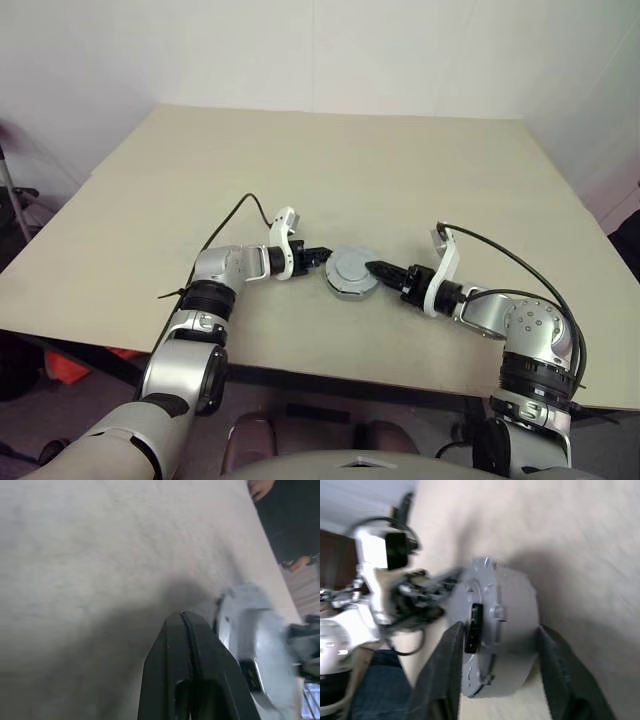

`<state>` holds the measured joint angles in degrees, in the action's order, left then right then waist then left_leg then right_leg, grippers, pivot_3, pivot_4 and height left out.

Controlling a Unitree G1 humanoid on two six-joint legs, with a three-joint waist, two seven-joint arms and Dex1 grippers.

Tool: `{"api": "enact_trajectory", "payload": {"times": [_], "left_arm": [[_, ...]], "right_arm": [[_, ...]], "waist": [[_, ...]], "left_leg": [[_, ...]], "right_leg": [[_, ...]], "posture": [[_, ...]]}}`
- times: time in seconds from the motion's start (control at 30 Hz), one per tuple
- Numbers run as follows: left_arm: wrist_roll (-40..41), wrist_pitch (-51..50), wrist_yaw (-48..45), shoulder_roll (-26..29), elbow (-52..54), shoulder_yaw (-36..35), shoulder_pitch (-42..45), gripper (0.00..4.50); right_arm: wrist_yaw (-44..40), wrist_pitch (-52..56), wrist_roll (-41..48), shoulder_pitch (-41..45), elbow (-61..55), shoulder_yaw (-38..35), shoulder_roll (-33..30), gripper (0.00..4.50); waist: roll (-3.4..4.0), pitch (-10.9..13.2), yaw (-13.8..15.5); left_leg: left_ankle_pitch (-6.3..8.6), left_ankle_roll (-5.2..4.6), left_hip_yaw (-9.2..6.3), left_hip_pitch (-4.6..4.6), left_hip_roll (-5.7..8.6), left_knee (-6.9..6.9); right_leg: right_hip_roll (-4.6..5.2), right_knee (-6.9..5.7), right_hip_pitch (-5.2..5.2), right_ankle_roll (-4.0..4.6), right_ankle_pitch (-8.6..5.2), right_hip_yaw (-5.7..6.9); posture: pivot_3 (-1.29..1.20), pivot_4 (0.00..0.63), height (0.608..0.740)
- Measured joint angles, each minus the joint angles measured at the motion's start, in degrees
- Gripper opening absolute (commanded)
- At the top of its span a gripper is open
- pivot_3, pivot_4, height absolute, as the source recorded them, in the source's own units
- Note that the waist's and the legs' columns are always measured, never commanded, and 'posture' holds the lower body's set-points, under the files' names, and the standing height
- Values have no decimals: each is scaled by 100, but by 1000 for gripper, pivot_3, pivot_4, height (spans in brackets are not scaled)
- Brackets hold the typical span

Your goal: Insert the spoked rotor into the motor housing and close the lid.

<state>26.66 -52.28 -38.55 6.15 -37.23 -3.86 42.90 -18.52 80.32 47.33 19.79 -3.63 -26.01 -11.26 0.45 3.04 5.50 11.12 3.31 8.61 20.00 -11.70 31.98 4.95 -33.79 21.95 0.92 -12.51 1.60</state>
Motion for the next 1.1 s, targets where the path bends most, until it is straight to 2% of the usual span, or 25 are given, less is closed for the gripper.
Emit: {"api": "enact_trajectory", "payload": {"times": [0.17,0.27,0.53,0.67,0.77,0.83,0.97,1.1], "left_arm": [[41,42,7,-47,-4,-216,2,0],[197,63,12,-71,-5,-488,47,0],[269,112,3,68,3,-694,141,0],[321,100,-14,113,151,-703,57,0],[346,91,-9,236,233,-760,-53,0],[351,82,4,248,248,-786,-71,0],[377,62,4,204,395,-778,-75,0],[382,60,6,217,424,-784,-128,0]], "right_arm": [[-65,-148,-1,26,79,97,-73,1863],[-180,-433,-29,-40,36,412,-238,1863],[-566,-2128,-475,-293,-161,1595,-664,1863],[-352,-2673,-1077,-162,406,1808,-949,1863],[-251,-2799,-1389,-142,846,1720,-1126,2353],[-303,-2811,-1391,-116,821,1779,-1070,3007],[-393,-2967,-1416,-152,669,1899,-979,4313],[-449,-3234,-1526,-284,558,1938,-947,4313]], "waist": [[2,0,16],[2,0,16],[7,-4,38],[-7,-9,88],[-21,-9,87],[-26,-12,65],[-36,-13,-2],[-33,-10,10]], "left_leg": [[-3,5,2,0,3,-5],[-7,11,2,-4,0,-5],[-9,15,1,-31,1,-3],[-17,26,2,-58,0,4],[-18,26,7,-37,-1,10],[-17,24,6,-19,0,9],[-17,23,6,-23,-4,9],[-17,23,5,-15,-4,10]], "right_leg": [[3,1,0,1,0,-1],[2,-1,-3,3,1,-1],[15,2,-46,-3,-3,-1],[28,10,-78,-41,-25,2],[27,12,-70,-40,-25,0],[21,10,-67,-8,-5,4],[9,9,-66,-6,-4,7],[12,10,-58,-34,-21,5]], "posture": [[0,0,740],[0,0,740],[0,0,740],[0,0,740],[0,0,740],[0,0,740],[0,0,740],[0,0,740]]}}
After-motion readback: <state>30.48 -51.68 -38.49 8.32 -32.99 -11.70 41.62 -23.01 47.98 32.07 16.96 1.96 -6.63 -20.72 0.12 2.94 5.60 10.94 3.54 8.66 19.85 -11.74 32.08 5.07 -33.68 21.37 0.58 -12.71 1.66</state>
